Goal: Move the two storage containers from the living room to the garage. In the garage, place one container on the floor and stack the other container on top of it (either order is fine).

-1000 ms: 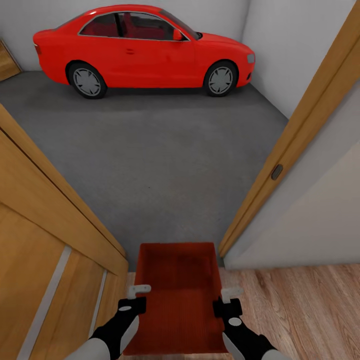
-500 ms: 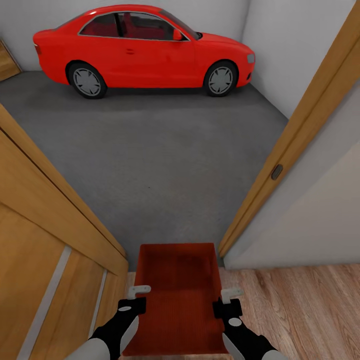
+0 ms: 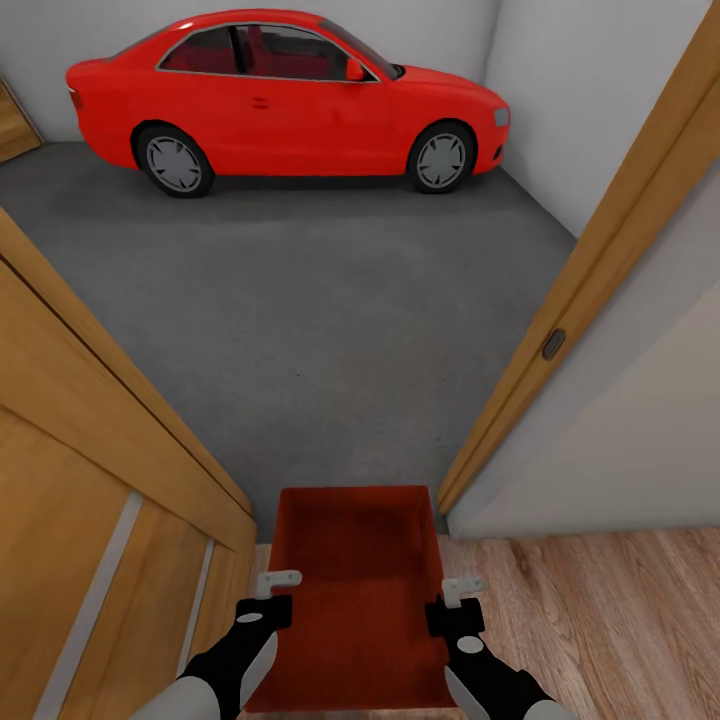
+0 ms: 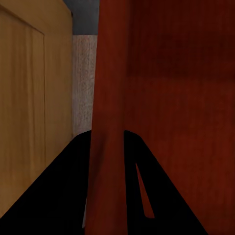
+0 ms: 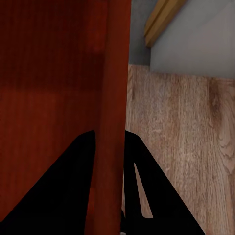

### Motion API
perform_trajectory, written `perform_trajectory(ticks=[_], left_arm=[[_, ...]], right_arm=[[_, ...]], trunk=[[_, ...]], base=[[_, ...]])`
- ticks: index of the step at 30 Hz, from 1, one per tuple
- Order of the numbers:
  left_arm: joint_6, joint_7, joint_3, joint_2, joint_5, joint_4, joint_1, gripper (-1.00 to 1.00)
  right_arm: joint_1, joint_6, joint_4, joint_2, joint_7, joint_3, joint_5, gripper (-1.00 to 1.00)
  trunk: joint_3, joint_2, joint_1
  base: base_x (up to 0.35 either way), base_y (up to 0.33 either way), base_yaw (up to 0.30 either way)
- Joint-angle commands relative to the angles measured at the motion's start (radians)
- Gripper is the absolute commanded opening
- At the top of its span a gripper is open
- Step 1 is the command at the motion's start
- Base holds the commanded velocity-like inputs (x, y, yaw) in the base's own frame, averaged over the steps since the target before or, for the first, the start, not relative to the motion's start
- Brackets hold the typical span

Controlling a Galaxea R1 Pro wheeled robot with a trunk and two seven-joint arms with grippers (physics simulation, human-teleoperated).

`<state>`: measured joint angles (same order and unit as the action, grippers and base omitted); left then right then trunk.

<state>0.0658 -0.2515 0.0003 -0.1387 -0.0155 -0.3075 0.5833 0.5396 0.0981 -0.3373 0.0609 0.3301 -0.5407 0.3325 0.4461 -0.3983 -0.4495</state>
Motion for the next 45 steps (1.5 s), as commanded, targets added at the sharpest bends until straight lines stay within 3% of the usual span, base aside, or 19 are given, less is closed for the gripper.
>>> perform_trajectory(ticks=[1,19,28,45], left_arm=[[0.008,-0.009,0.008,0.001,0.008,-0.015,0.001,-1.00],[0.009,-0.009,0.009,0.001,0.006,-0.016,0.001,-1.00],[0.009,-0.009,0.009,0.001,0.006,-0.017,0.001,-1.00],[0.011,-0.009,0.009,0.001,0.005,-0.016,0.001,-1.00]], right_arm=[[0.000,0.003,0.060,-0.001,0.004,-0.031,0.015,-1.00],[0.000,0.003,0.060,-0.004,0.004,-0.031,0.015,-1.00],[0.000,0.003,0.059,-0.004,0.004,-0.032,0.014,-1.00],[0.000,0.003,0.058,-0.002,0.023,-0.031,0.016,-1.00]], trunk=[[0.001,-0.002,0.000],[0.001,-0.002,0.000],[0.001,-0.002,0.000],[0.006,-0.002,0.000]], base=[[0.000,0.000,0.000],[0.003,0.000,0.000],[0.274,0.000,0.000],[0.014,0.000,0.068]])
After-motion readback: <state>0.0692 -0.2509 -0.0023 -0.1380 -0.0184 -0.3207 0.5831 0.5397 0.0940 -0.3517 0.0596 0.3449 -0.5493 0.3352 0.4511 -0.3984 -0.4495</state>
